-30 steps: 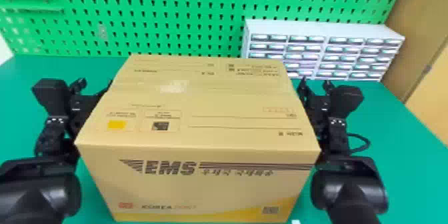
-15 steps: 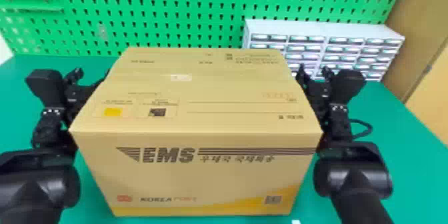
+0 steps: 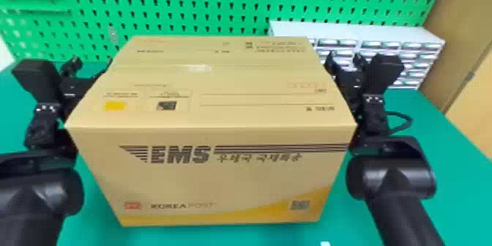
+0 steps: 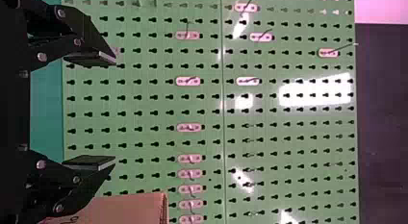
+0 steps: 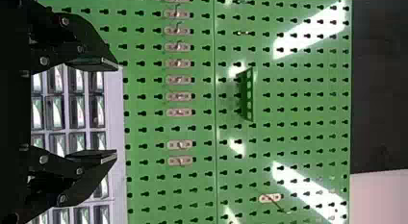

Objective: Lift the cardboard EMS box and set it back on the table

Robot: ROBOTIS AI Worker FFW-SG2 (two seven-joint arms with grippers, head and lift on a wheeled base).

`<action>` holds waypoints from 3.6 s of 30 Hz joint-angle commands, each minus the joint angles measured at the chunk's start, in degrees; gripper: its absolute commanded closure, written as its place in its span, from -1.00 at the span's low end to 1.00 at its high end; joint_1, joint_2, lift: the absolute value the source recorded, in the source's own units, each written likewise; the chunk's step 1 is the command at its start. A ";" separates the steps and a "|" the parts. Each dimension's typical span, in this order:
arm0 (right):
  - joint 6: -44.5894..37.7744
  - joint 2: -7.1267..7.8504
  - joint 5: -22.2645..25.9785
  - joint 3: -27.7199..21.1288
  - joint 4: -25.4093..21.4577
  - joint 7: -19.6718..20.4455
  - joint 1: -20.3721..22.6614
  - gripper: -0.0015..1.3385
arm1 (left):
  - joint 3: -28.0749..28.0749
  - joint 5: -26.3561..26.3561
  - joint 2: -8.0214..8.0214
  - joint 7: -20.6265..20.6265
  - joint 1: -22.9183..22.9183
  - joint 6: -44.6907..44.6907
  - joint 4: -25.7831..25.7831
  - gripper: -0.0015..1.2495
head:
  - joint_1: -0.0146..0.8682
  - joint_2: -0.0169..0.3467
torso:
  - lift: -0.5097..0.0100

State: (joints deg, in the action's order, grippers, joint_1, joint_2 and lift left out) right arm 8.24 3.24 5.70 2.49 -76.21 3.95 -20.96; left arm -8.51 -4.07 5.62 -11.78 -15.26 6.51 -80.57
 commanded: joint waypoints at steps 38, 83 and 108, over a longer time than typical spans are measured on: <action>-1.21 0.36 -0.43 0.59 -0.78 0.00 -0.75 -0.10 | -1.60 0.20 0.00 0.44 -0.21 0.08 -0.73 -0.18 | 0.57 -0.99 | 0.61; -3.76 0.80 -0.96 -0.12 1.68 0.00 2.15 -0.10 | -0.81 1.26 0.00 0.88 1.28 -1.15 1.99 -0.18 | 0.57 -0.99 | 0.61; -3.06 1.07 -0.96 0.15 4.58 -0.08 3.55 -0.10 | 0.42 -0.06 0.00 0.88 2.25 -0.97 5.68 -0.18 | 0.57 -0.99 | 0.61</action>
State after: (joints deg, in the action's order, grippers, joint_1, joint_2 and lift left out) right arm 4.50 4.31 4.58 2.58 -72.32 3.90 -17.64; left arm -8.10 -3.75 5.63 -10.89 -13.06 5.43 -75.62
